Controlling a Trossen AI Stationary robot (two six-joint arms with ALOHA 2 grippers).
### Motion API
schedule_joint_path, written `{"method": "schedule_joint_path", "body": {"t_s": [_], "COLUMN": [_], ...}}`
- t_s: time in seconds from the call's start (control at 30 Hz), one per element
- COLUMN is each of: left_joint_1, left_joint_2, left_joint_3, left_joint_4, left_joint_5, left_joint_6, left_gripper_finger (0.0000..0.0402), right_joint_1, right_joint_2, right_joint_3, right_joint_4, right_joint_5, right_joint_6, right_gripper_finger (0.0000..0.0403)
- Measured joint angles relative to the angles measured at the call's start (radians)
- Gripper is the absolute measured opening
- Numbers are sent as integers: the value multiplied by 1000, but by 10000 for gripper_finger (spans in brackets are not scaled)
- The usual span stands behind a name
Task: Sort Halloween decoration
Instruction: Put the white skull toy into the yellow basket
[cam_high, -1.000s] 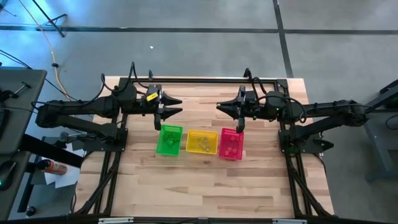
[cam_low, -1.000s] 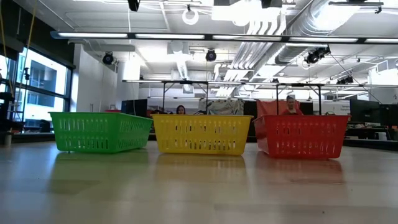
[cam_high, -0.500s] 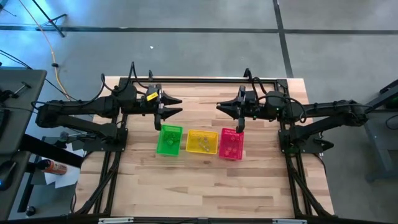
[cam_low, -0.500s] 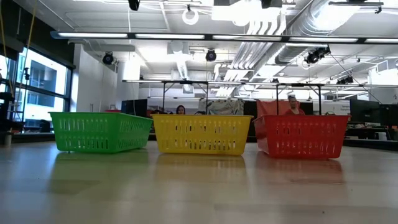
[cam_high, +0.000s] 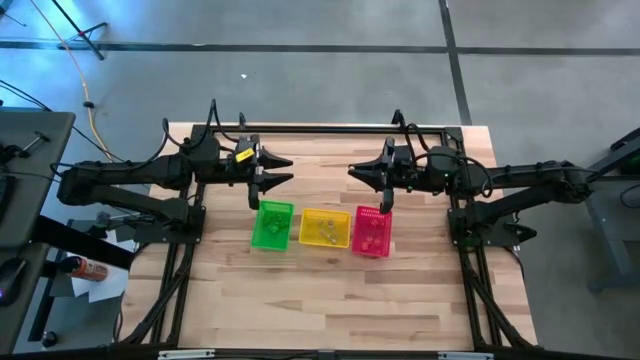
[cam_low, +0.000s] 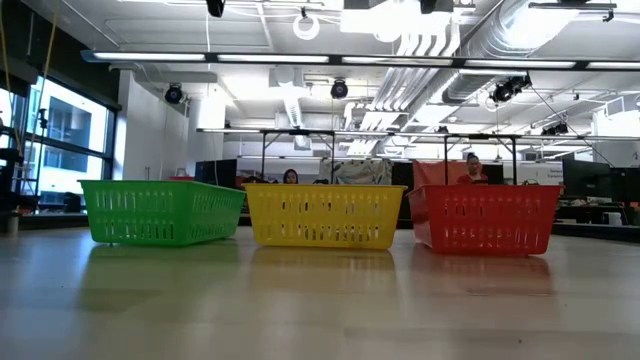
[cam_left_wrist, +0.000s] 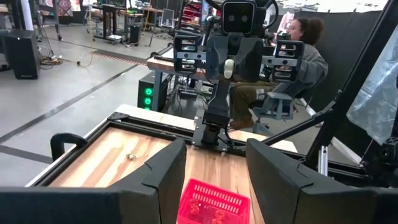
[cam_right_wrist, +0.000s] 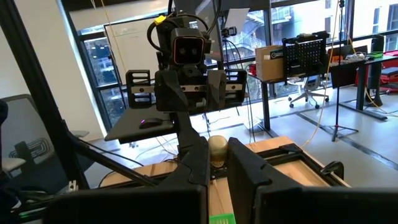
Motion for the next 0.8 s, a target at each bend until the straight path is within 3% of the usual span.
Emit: {"method": "schedule_joint_path", "body": {"t_s": [0.8], "left_joint_1": [0], "left_joint_2": [0], "left_joint_3": [0], "left_joint_4": [-1], "left_joint_5": [-29], "left_joint_6": [0], "left_gripper_finger": [156], "right_joint_1": [0], "right_joint_2": [5], "right_joint_3": [0], "right_joint_4": [2], "right_joint_5": [-51], "right_joint_6": [34], "right_gripper_finger": [16]}}
